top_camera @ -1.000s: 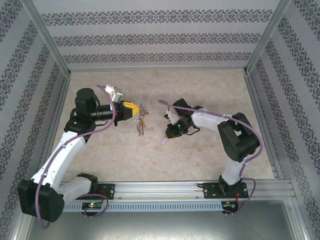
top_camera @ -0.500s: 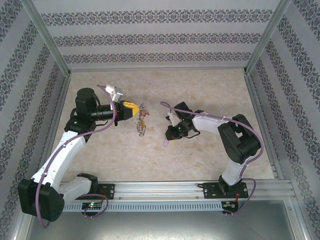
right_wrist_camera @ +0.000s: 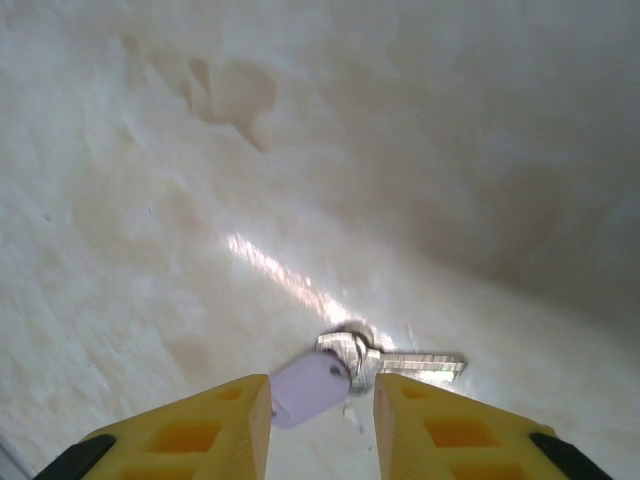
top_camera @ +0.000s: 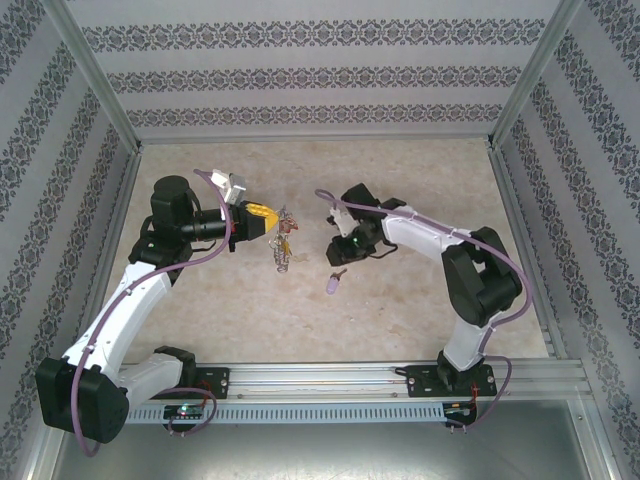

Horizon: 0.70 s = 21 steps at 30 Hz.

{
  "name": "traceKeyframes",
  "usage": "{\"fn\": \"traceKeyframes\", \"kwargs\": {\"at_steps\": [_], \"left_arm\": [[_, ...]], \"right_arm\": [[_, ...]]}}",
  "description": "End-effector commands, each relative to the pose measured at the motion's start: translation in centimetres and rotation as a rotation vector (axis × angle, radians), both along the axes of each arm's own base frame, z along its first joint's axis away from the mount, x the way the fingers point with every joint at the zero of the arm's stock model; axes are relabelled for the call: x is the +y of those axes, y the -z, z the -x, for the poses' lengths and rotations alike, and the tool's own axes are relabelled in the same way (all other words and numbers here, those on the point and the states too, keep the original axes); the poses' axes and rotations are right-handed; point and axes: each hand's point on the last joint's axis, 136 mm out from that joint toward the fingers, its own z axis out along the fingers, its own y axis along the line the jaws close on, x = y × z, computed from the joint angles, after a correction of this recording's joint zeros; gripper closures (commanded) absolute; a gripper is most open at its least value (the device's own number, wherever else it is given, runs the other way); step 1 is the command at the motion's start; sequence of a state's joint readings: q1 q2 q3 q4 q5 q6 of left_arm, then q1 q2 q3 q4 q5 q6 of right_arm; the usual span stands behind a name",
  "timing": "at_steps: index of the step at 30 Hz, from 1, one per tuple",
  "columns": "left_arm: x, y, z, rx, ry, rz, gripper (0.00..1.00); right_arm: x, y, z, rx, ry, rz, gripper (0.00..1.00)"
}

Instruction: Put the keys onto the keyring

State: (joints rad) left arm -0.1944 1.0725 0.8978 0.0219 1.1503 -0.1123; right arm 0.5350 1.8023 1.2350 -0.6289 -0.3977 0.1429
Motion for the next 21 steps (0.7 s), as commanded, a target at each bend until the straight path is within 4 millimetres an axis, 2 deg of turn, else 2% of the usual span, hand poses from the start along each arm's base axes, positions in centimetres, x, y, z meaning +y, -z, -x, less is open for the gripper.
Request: {"fn": "traceKeyframes", "kwargs": {"at_steps": [1,8,21], "left_arm": [[0.2,-1.9,0.4,-0.070,0.010,0.013,1.00],[0.2,-1.9,0.4,-0.072,0.008,0.013,1.00],[0.2,-1.9,0.4,-0.071,0.006,0.010,1.00]], "right_arm": [[-0.9,1.8,1.5,0.090,-0.091,0.108,0.66],[-0.6,2.6,2.1,0.193,-0.164,0.134,0.66],[0.5,3.1,2.1,0.257,-0.193,0.105,0.70]]}}
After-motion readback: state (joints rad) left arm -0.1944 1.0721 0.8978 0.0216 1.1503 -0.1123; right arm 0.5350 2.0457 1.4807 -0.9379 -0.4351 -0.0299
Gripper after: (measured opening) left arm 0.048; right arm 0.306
